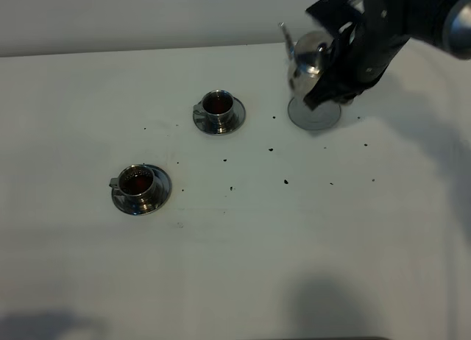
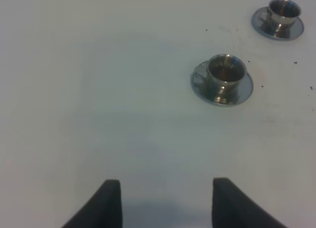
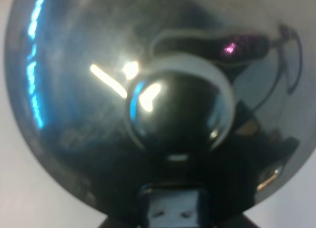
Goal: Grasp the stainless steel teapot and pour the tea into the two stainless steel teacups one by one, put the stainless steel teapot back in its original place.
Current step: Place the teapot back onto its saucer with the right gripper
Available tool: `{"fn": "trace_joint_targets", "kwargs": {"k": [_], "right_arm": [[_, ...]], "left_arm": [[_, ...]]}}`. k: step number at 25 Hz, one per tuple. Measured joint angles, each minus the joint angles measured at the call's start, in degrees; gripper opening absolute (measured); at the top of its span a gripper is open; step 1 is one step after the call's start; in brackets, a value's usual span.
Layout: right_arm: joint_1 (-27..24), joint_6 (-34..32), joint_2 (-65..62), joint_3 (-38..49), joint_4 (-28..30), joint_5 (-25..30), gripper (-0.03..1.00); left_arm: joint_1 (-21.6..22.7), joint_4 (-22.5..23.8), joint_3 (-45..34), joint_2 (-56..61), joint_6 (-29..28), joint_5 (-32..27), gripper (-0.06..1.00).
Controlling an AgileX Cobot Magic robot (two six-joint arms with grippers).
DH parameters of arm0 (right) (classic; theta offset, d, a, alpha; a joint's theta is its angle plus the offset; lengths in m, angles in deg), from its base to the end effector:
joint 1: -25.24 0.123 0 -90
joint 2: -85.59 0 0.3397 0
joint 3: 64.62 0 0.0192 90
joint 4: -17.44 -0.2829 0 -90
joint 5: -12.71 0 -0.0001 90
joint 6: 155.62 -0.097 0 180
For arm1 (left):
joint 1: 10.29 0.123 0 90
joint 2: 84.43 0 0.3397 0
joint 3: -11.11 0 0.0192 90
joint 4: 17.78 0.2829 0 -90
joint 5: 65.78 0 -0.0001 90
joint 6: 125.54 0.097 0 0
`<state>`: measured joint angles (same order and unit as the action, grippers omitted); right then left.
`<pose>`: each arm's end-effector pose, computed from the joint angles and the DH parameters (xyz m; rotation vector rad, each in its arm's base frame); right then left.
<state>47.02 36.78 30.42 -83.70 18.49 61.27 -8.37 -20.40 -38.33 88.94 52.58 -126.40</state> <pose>0.4773 0.1893 0.2561 -0.8031 2.5708 0.0281 -0.0267 -0.0048 0.2925 -0.0653 2.0352 -0.0542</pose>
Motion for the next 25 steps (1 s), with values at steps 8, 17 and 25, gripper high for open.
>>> {"fn": "trace_joint_targets", "kwargs": {"k": [8,17,25], "right_arm": [[-2.1,0.0,10.6,-14.5,-2.0,11.1,0.18],[-2.1,0.9,12.7,-15.1,-4.0,12.2,0.18],[-2.1,1.1,14.3,-14.6,-3.5,10.5,0.18]], "left_arm": [[0.0,0.0,0.0,0.0,-0.1,0.0,0.45],[0.0,0.0,0.0,0.0,-0.1,0.0,0.45],[0.0,0.0,0.0,0.0,-0.2,0.0,0.45]]}}
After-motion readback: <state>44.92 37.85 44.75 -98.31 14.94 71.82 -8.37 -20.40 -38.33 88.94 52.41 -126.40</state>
